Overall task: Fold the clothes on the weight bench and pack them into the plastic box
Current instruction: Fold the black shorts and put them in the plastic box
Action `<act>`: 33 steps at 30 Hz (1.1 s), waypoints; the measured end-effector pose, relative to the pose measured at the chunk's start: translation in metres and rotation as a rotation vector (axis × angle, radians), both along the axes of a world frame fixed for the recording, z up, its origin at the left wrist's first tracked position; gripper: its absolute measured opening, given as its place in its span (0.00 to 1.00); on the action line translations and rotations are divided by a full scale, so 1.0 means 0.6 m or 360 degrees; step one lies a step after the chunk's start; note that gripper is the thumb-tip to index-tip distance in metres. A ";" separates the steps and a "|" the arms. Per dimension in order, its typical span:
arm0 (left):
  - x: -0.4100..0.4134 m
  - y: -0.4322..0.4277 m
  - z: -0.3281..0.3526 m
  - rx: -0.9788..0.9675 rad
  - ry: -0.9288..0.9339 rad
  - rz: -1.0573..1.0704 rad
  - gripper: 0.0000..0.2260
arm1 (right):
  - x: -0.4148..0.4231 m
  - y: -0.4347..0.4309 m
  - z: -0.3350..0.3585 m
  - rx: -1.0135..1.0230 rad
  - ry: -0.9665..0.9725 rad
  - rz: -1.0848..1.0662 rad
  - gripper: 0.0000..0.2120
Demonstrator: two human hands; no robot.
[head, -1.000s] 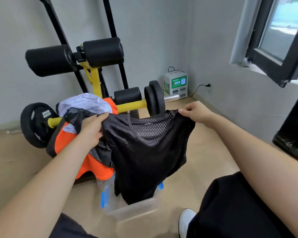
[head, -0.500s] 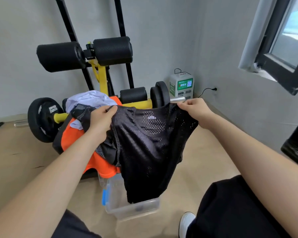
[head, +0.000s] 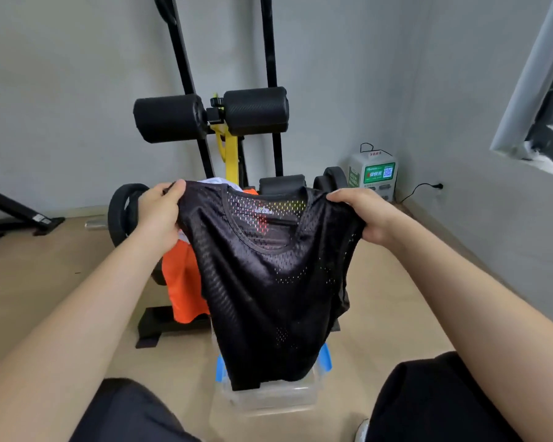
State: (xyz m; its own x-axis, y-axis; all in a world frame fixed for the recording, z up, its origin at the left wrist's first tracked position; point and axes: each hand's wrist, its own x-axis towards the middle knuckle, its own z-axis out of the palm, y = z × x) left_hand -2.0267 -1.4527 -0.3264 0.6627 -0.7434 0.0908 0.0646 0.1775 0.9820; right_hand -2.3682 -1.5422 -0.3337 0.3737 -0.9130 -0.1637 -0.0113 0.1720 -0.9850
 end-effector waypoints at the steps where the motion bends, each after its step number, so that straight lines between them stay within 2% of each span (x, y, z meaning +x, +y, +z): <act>1: 0.005 0.004 0.001 0.0002 -0.0014 0.0037 0.03 | 0.013 0.003 -0.001 0.0028 -0.0032 -0.0008 0.13; 4: -0.009 0.019 -0.013 0.0064 -0.0036 0.0004 0.03 | 0.053 0.019 -0.009 0.0065 -0.0089 -0.0013 0.08; 7: -0.048 0.038 -0.031 0.0082 -0.0040 -0.0113 0.04 | 0.093 0.031 -0.019 -0.0013 -0.0068 0.0007 0.09; 12: -0.097 0.063 -0.040 0.0141 -0.0182 -0.0400 0.03 | 0.156 0.054 -0.027 -0.0100 -0.0129 0.0099 0.04; 20: -0.148 0.081 -0.068 0.0117 -0.0369 -0.0580 0.03 | 0.185 0.079 -0.038 -0.0184 -0.0085 0.0314 0.06; 22: -0.151 0.083 -0.067 0.0091 -0.0356 -0.0618 0.04 | 0.180 0.078 -0.041 -0.0159 -0.0139 0.0365 0.10; 25: -0.151 0.084 -0.062 0.0096 -0.0254 -0.0737 0.08 | 0.169 0.075 -0.047 -0.0134 -0.0180 0.0447 0.15; 29: -0.143 0.080 -0.062 0.0209 -0.0180 -0.0964 0.18 | 0.159 0.072 -0.064 -0.0243 -0.0068 0.0564 0.24; 33: -0.138 0.078 -0.057 0.0249 -0.0301 -0.1029 0.19 | 0.150 0.077 -0.064 -0.0447 -0.0019 0.0475 0.18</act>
